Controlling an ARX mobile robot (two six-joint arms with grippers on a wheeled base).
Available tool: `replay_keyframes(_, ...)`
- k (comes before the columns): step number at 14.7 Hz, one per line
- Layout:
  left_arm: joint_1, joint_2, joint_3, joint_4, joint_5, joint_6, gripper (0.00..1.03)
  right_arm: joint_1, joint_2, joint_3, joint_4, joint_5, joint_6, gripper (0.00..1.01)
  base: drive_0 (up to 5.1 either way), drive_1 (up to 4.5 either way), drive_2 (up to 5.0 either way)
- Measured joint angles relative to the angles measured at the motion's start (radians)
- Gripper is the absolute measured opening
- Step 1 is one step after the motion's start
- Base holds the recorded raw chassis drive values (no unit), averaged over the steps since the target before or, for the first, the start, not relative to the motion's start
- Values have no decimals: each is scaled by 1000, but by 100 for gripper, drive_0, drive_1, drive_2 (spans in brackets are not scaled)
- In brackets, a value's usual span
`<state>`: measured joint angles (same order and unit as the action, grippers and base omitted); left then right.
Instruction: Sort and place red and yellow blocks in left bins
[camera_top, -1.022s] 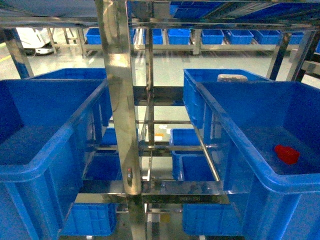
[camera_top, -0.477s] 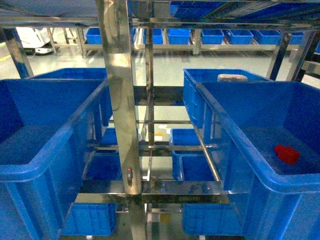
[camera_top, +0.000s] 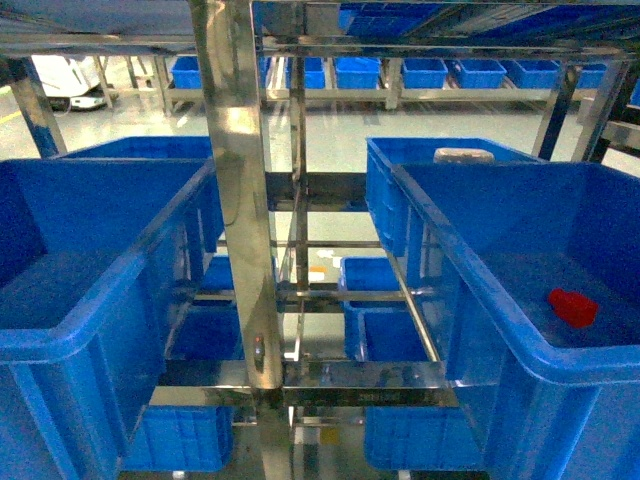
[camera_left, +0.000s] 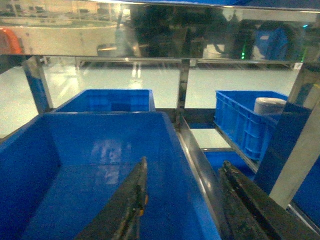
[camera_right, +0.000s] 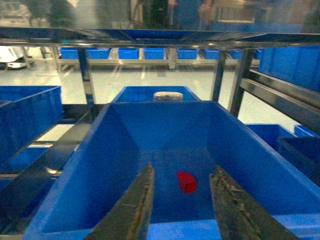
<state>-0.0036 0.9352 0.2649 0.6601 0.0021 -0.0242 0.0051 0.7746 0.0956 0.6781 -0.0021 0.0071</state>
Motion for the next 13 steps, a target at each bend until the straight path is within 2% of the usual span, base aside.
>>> replay_keyframes(2,5,-80,-71,-5,-4,6,14,-5,-85,-37,-63,2,0,7,0,0,0)
replay_keyframes(3,5,-109,-94,-11,-4,6,3,-5,-122,-43,-87,2,-3,2,0,0,0)
replay_keyframes(4,5,-140,-113,-25,-4,7,2,-5,-127,-68,-27,2,-4,2,0,0,0)
replay_keyframes(12,5,-424,-223,-199,-3,7,2,-5,-420,-82,-320,2,-5,2,0,0,0)
replay_keyframes(13,5,-434,-251,-151,-3,7,2,-5,-448,-82,-352,2,-5,2,0,0,0)
